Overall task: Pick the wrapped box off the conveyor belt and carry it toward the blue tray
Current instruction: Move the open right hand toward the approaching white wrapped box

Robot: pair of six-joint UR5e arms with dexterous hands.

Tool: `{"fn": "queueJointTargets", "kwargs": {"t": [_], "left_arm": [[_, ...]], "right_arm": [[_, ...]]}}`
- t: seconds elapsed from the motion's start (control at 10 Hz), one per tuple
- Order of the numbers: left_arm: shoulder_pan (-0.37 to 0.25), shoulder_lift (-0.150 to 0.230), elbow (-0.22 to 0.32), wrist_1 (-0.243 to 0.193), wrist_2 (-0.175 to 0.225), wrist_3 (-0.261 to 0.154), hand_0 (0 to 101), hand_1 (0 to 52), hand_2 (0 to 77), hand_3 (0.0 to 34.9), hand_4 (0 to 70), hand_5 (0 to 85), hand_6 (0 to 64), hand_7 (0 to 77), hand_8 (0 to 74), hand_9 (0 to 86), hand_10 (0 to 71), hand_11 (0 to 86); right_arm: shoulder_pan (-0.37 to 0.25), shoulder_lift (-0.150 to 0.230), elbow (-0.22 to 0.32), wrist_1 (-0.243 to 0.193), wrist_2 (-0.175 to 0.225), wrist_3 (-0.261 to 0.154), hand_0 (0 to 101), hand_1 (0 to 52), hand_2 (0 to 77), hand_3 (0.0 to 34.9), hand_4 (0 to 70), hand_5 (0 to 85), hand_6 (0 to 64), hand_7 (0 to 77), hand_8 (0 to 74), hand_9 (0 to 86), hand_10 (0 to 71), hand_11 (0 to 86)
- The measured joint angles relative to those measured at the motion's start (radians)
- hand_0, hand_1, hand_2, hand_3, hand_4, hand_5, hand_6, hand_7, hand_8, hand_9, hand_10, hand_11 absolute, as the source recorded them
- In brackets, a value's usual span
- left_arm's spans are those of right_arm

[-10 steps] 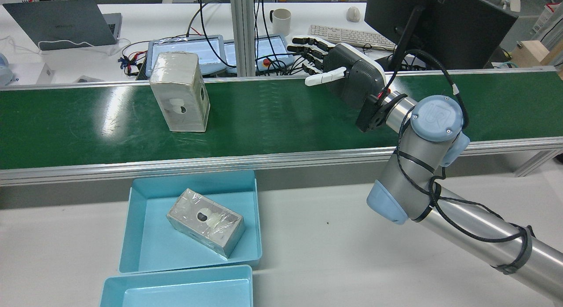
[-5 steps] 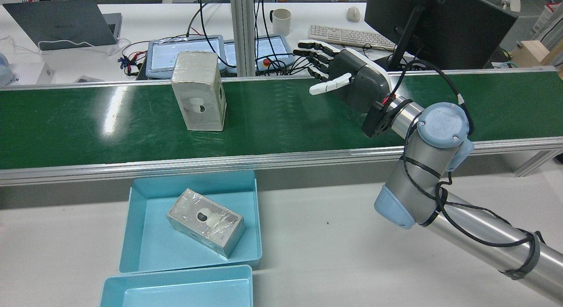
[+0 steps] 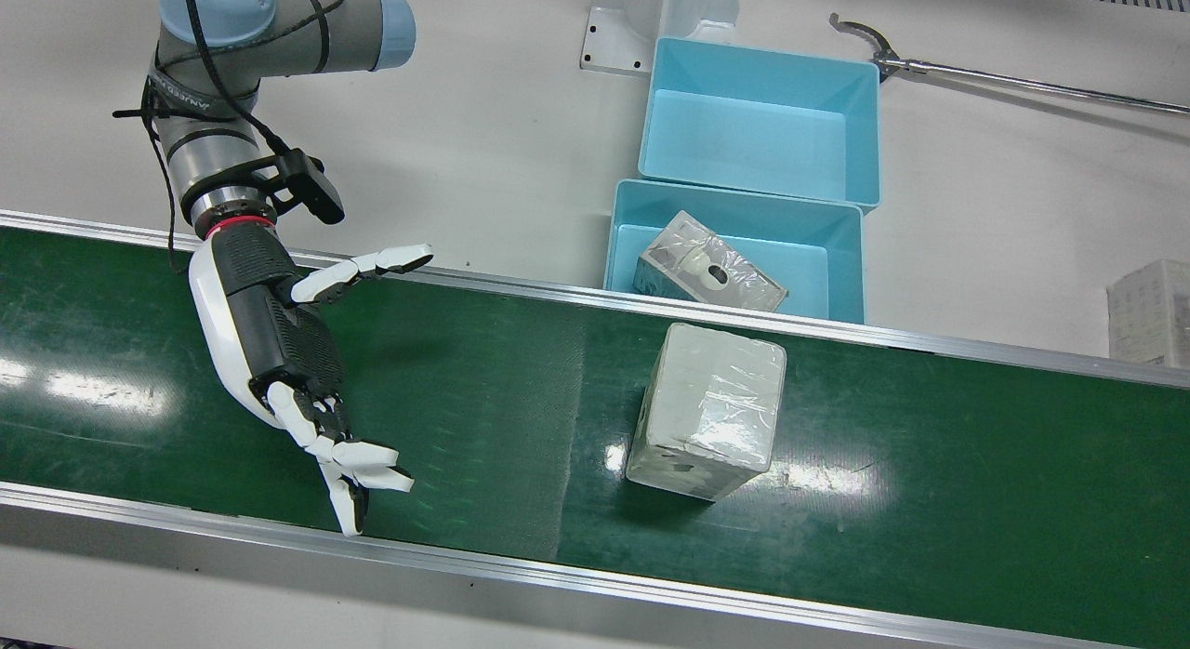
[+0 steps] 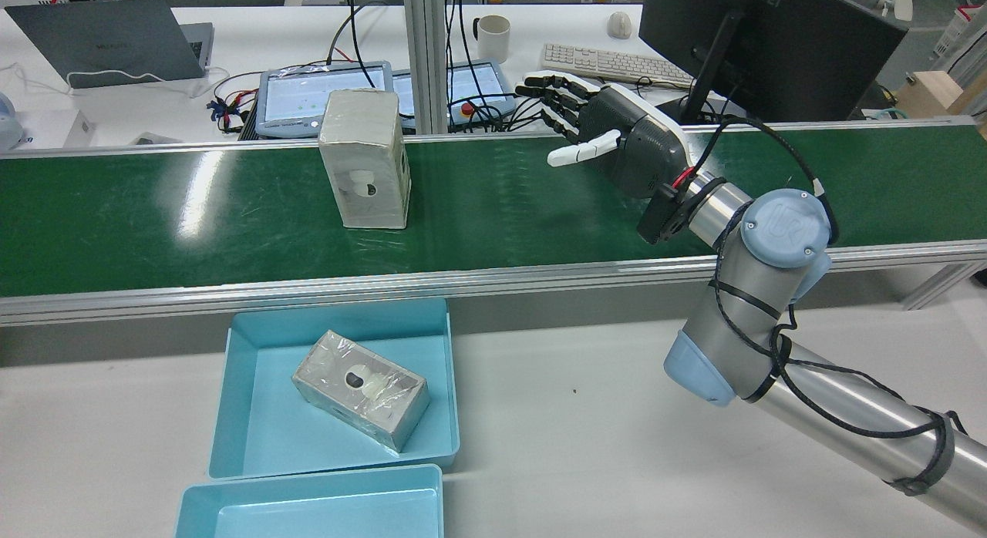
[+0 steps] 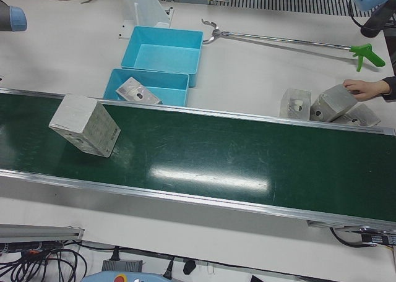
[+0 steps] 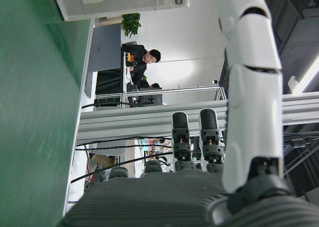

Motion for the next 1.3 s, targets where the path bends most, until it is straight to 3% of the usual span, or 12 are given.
{"fn": "queueJointTargets", "kwargs": {"t": [0.5, 0.6, 1.1, 1.3], "left_arm": [[0.0, 0.0, 0.0, 0.0, 0.0, 0.0, 0, 0.0, 1.1, 0.0, 0.0, 1.1, 0.0, 0.5, 0.0, 0.0, 0.5, 0.0], [0.0, 0.0, 0.0, 0.0, 0.0, 0.0, 0, 0.0, 1.1, 0.0, 0.0, 1.1, 0.0, 0.5, 0.0, 0.0, 0.5, 0.0], [0.0, 0.0, 0.0, 0.0, 0.0, 0.0, 0, 0.0, 0.5, 0.0, 0.0, 1.1, 0.0, 0.5, 0.0, 0.0, 0.0, 0.0], [0.0, 0.0, 0.0, 0.0, 0.0, 0.0, 0, 0.0, 0.5, 0.0, 0.0, 1.1, 0.0, 0.5, 0.0, 0.0, 0.5, 0.0]], "right_arm": [[-0.022, 0.004, 0.002, -0.005, 0.013, 0.003, 49, 16.4, 16.4, 12.2, 10.4, 28.9, 4.4, 22.9, 0.0, 6.0, 0.0, 1.6], [-0.022, 0.004, 0.001, -0.005, 0.016, 0.003, 49, 16.9, 16.4, 14.3, 10.9, 30.0, 4.4, 22.9, 0.0, 6.0, 0.0, 1.6], [-0.028, 0.01, -0.01, -0.006, 0.023, -0.002, 49, 16.9, 16.4, 14.4, 11.5, 30.0, 5.5, 24.0, 0.0, 6.0, 0.0, 1.6], [-0.035, 0.016, -0.015, -0.007, 0.043, -0.006, 50, 18.5, 18.5, 15.8, 13.1, 30.5, 6.0, 25.1, 1.6, 7.1, 0.0, 1.6]]}}
